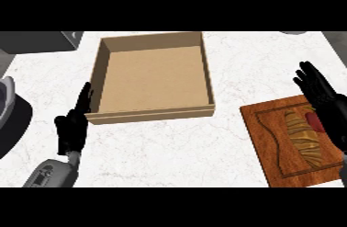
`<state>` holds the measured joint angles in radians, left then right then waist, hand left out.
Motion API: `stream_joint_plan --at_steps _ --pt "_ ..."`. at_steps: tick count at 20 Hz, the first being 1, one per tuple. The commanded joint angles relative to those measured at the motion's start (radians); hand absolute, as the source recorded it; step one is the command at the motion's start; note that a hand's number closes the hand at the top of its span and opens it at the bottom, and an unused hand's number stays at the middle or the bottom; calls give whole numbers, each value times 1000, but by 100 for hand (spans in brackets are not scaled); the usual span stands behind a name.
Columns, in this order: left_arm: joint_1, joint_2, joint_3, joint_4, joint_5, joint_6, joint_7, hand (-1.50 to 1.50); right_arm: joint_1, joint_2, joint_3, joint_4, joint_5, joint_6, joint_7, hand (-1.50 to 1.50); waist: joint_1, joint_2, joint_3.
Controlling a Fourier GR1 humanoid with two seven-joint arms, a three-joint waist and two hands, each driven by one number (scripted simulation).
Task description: Pick the bell pepper from the cutting board and place it in the cardboard box
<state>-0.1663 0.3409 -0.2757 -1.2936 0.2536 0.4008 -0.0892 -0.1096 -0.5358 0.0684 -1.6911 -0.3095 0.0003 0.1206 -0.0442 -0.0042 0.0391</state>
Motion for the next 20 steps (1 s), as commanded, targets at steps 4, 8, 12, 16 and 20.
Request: stream_joint_plan --at_steps 4,8,12,16,20 --pt "18 215 63 25 -93 2 52 0 78 -151 -136 75 -135 301 -183 -150 37 3 -34" --pt "33 220 48 48 -109 8 55 0 6 -426 -84 -12 275 318 -262 -150 61 -6 -47" --pt "44 289 94 51 -90 -27 78 0 166 -322 -157 288 222 367 -678 -150 44 13 -27" --pt "32 286 85 41 -98 -34 82 0 136 -340 -194 477 194 496 -956 -150 69 17 -28" --pt "35 315 98 46 -102 -64 80 0 74 -427 -181 603 381 428 -1166 -150 80 14 -32"
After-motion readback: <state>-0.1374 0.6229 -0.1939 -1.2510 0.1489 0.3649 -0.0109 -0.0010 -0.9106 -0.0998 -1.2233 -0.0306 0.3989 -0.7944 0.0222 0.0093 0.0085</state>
